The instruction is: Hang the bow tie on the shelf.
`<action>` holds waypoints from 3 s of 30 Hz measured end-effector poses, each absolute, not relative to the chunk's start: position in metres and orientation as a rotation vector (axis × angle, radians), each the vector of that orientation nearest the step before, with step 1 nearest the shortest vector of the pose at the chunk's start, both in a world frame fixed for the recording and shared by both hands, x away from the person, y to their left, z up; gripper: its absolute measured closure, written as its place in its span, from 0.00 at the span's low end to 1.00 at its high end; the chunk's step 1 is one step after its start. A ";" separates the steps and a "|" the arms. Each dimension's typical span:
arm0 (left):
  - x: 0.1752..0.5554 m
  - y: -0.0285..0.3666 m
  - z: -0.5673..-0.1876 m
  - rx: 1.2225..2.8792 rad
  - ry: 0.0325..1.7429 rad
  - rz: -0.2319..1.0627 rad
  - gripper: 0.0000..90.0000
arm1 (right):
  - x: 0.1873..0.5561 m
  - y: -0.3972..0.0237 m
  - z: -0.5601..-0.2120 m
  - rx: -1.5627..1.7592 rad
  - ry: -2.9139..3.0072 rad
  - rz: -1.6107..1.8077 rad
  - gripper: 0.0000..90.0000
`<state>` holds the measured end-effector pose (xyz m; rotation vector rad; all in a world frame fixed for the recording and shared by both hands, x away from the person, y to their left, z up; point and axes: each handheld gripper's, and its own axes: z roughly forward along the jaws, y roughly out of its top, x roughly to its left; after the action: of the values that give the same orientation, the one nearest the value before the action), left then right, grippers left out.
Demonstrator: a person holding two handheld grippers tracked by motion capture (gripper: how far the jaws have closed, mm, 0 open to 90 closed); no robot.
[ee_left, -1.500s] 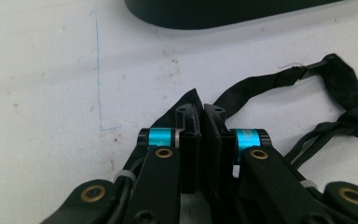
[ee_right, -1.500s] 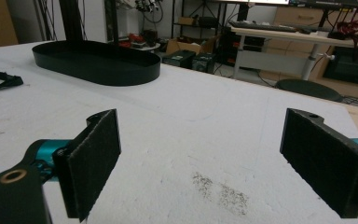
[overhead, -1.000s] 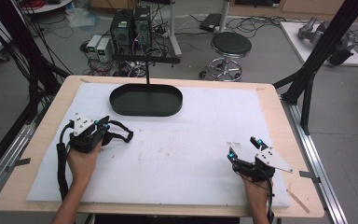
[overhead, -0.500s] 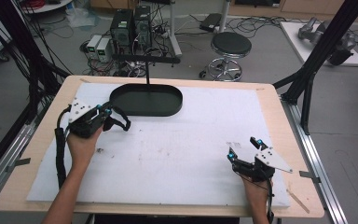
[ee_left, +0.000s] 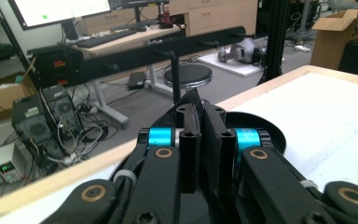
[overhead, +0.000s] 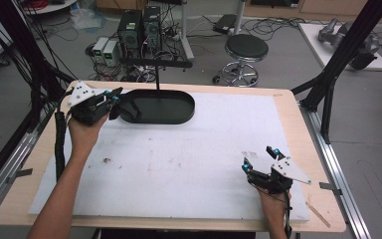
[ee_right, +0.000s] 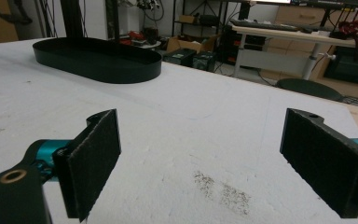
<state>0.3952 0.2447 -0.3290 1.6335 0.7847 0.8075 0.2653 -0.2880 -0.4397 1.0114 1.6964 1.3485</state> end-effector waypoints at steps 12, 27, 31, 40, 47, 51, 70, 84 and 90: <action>0.427 0.260 -0.312 1.625 0.707 0.768 0.93 | 0.265 -0.287 -0.440 1.008 1.703 1.345 0.13; 0.449 0.269 -0.306 1.599 0.680 0.772 0.93 | 0.265 -0.287 -0.440 1.010 1.705 1.342 0.13; 0.454 0.268 -0.301 1.592 0.682 0.780 0.93 | 0.265 -0.287 -0.440 1.010 1.705 1.343 0.13; 0.469 0.266 -0.291 1.584 0.683 0.790 0.93 | 0.265 -0.287 -0.440 1.012 1.706 1.341 0.13; 0.480 0.264 -0.292 1.583 0.704 0.797 0.93 | 0.265 -0.288 -0.440 1.011 1.703 1.342 0.13; 0.489 0.264 -0.294 1.591 0.730 0.804 0.93 | 0.265 -0.288 -0.440 1.012 1.703 1.344 0.13; 0.515 0.261 -0.309 1.609 0.808 0.824 0.93 | 0.265 -0.288 -0.440 1.013 1.702 1.359 0.13; 0.521 0.261 -0.318 1.656 0.861 0.867 0.91 | 0.265 -0.288 -0.440 1.009 1.702 1.361 0.13; 0.520 0.258 -0.320 1.686 0.868 0.917 0.89 | 0.265 -0.288 -0.440 1.017 1.703 1.362 0.13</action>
<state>0.5202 0.2580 -0.3198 1.6858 0.8678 0.9170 0.2650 -0.2884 -0.4398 1.0166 1.7025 1.3617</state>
